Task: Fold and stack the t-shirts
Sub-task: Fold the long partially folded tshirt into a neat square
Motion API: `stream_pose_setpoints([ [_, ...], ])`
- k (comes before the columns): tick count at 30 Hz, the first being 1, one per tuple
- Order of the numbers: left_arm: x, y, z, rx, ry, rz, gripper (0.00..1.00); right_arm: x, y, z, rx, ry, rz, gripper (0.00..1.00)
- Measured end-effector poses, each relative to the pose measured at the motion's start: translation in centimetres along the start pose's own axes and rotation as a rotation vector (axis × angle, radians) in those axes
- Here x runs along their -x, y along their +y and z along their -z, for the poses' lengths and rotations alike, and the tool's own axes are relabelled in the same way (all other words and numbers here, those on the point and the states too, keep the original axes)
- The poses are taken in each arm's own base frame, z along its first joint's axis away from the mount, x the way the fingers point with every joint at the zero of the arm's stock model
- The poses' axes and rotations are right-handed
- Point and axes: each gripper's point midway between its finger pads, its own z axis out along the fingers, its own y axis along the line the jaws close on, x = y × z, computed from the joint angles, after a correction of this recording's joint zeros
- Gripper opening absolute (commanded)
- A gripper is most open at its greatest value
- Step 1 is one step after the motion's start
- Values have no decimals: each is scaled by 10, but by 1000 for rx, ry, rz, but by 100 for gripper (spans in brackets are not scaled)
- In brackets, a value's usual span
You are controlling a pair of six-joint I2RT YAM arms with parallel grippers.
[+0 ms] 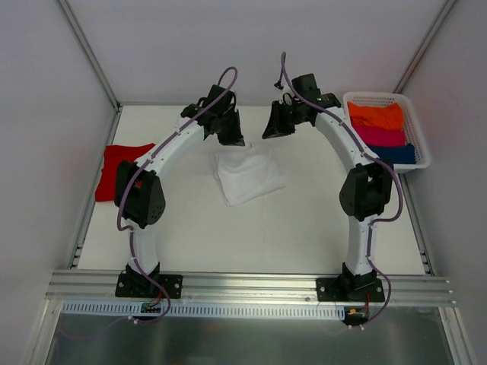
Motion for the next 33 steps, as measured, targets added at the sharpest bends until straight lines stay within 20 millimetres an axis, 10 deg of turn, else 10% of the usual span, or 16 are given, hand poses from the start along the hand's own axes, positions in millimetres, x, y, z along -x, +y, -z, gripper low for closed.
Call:
stream_pose_setpoints([
  [5, -3, -14, -12, -84, 36, 10, 0, -13, 11, -22, 98, 61, -50, 1],
  [16, -54, 8, -79, -73, 241, 83, 0, -63, -32, -107, 132, 267, -267, 1],
  [33, -123, 70, -80, 86, 343, 98, 0, -88, -86, -102, -170, 324, -194, 1],
])
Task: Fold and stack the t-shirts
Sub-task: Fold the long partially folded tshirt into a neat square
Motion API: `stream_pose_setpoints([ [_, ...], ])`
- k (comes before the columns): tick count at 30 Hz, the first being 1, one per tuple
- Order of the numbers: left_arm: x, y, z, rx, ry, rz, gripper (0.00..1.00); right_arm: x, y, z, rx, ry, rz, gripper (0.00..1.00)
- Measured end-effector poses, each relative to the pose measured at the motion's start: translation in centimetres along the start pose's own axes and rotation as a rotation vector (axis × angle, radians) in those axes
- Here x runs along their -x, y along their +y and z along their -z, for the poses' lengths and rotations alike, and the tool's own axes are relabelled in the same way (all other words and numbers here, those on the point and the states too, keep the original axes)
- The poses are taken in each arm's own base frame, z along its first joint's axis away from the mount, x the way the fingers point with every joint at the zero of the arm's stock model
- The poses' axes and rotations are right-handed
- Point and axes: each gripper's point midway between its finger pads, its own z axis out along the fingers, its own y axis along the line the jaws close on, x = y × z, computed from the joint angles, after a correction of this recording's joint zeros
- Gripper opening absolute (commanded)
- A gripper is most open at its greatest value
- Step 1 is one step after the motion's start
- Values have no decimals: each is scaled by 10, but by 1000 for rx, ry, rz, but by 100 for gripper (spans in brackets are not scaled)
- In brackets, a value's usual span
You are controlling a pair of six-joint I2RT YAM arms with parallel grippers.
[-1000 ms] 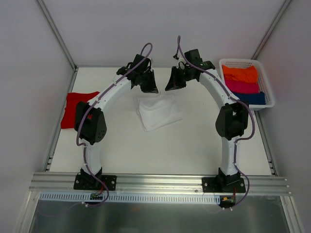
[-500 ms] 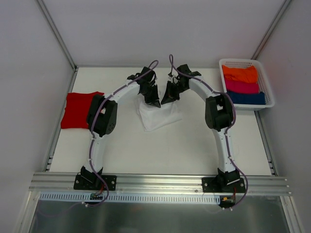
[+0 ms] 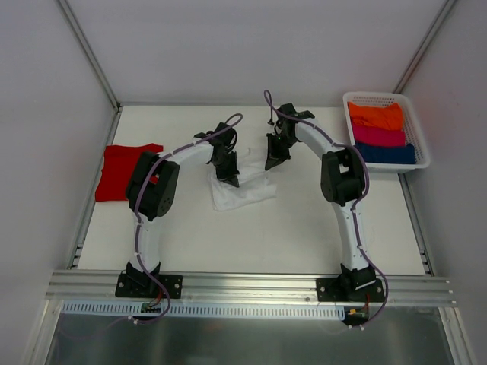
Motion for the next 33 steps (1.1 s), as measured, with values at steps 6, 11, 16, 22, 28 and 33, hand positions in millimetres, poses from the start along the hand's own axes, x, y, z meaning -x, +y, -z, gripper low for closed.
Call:
stream_pose_setpoints([
  [6, 0, 11, 5, 41, -21, 0, 0, -3, -16, 0, -86, 4, 31, 0],
  [11, 1, 11, 6, 43, -24, 0, 0, -4, -19, 0, -118, 5, 48, 1],
  [16, 11, 6, 20, 55, -62, -10, 0, -5, -20, 0, -143, 1, 67, 1],
  [22, 67, -44, 84, -28, -256, -67, 0, 2, -3, 33, -136, -61, 94, 1],
  [28, 83, -67, 140, -73, -379, -92, 0, 15, 36, 96, -68, -198, 150, 1],
  [33, 73, -51, 133, -16, -337, -83, 0, 15, 49, 112, -41, -226, 168, 1],
])
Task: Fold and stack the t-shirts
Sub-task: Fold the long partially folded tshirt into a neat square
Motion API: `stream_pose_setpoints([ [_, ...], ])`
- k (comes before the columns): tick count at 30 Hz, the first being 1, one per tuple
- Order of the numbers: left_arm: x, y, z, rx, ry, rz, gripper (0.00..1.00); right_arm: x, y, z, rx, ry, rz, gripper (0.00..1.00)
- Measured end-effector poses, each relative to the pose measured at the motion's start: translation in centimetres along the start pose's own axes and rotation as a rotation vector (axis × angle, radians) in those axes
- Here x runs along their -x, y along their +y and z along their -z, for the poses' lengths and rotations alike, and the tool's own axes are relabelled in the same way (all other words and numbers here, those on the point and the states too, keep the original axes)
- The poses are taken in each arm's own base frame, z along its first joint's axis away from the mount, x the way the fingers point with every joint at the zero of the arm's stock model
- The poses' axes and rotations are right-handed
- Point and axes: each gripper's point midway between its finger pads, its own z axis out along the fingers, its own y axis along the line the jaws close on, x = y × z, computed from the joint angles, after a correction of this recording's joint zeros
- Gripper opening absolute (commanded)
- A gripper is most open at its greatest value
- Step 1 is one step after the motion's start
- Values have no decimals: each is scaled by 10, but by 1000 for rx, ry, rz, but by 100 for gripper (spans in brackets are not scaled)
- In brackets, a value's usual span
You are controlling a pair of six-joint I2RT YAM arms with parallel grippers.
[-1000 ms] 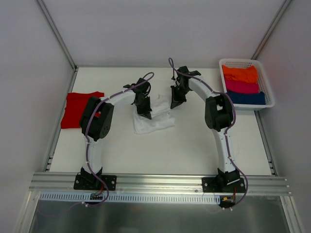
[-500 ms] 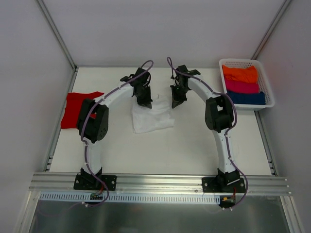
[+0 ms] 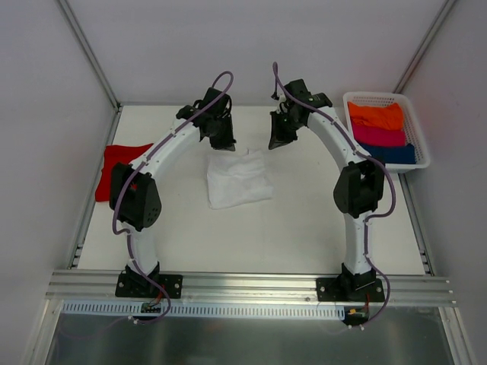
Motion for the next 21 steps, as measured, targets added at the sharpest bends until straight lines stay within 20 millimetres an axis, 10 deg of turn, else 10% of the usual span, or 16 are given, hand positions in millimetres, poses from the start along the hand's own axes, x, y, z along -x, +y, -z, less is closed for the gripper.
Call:
stream_pose_setpoints([
  [21, -25, 120, -74, 360, 127, 51, 0, -18, 8, -8, 31, 62, -2, 1],
])
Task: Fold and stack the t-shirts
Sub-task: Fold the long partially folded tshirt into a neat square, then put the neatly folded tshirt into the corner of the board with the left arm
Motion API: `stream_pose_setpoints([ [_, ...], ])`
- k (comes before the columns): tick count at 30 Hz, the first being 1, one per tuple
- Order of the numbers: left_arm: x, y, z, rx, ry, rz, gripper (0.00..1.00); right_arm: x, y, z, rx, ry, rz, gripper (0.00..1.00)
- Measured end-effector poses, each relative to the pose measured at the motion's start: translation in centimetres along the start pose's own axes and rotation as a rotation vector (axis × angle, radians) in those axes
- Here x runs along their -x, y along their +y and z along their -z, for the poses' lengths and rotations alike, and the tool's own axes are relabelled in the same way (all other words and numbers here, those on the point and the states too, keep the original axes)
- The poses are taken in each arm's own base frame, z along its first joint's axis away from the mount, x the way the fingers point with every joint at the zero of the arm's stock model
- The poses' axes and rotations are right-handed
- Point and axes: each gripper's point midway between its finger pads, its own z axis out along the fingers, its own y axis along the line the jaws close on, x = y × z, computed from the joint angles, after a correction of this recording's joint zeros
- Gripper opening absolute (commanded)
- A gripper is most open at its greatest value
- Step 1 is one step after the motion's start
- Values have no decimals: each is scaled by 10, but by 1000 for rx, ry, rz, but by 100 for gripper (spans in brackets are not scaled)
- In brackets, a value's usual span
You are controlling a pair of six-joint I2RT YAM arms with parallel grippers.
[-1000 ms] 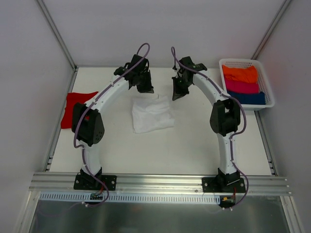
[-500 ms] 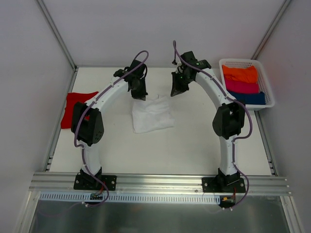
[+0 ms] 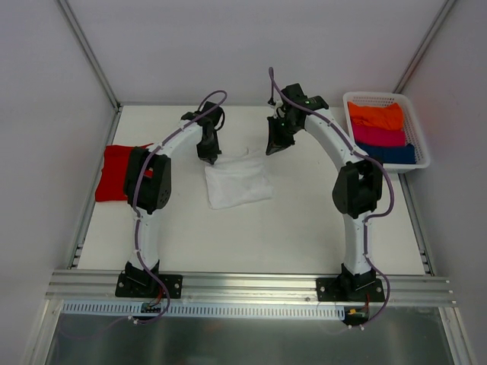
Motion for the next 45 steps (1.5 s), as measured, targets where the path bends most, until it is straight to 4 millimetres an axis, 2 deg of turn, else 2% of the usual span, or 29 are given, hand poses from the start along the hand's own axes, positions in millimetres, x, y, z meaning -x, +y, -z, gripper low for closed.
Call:
stream_pose_setpoints([
  [3, -2, 7, -6, 25, 4, 3, 0, -5, -2, -3, -4, 17, -6, 1],
  [10, -31, 22, -22, 72, 78, 8, 0, -14, -5, -8, -9, 46, -13, 1],
  [14, -29, 22, -21, 76, 70, 12, 0, -14, -5, -8, -9, 45, -13, 3],
  [16, -24, 21, -19, 77, 59, 12, 0, -14, -4, -8, -8, 45, -12, 9],
  [17, -20, 20, -16, 74, 47, 13, 8, -14, -4, -8, -6, 46, -10, 15],
  [18, -16, 18, -13, 68, 36, 11, 20, -14, -4, -8, -3, 47, -11, 19],
  [19, -12, 16, -7, 59, 20, 13, 41, -14, -2, -8, 5, 48, -8, 22],
  [21, -1, 13, 14, 35, -25, 17, 99, -15, 1, -7, 26, 51, -8, 31],
  [23, 10, 10, 45, 2, -84, 43, 99, -18, 6, -4, 60, 53, -9, 45],
  [26, 23, 9, 110, -69, -199, 76, 99, -28, 10, 4, 125, 55, -24, 57],
  [28, 18, 15, 145, -101, -245, 100, 99, -39, 9, 9, 159, 64, -51, 59],
  [30, 0, 26, 158, -104, -247, 121, 99, -48, 3, 10, 191, 69, -85, 60],
  [31, -16, 33, 157, -91, -218, 126, 99, -54, 1, 8, 205, 79, -107, 60],
  [33, -46, 47, 140, -46, -133, 121, 99, -60, -8, 2, 216, 89, -144, 60],
  [37, -109, 54, 83, -38, 80, 102, 99, -74, -21, -10, 228, 115, -201, 60],
  [39, -136, 55, 66, -64, 158, 103, 99, -75, -22, -14, 236, 111, -203, 60],
  [42, -160, 48, 51, -142, 215, 109, 99, -71, -21, -17, 258, 92, -203, 60],
  [45, -169, 39, 39, -241, 203, 122, 99, -66, -20, -18, 272, 72, -199, 60],
])
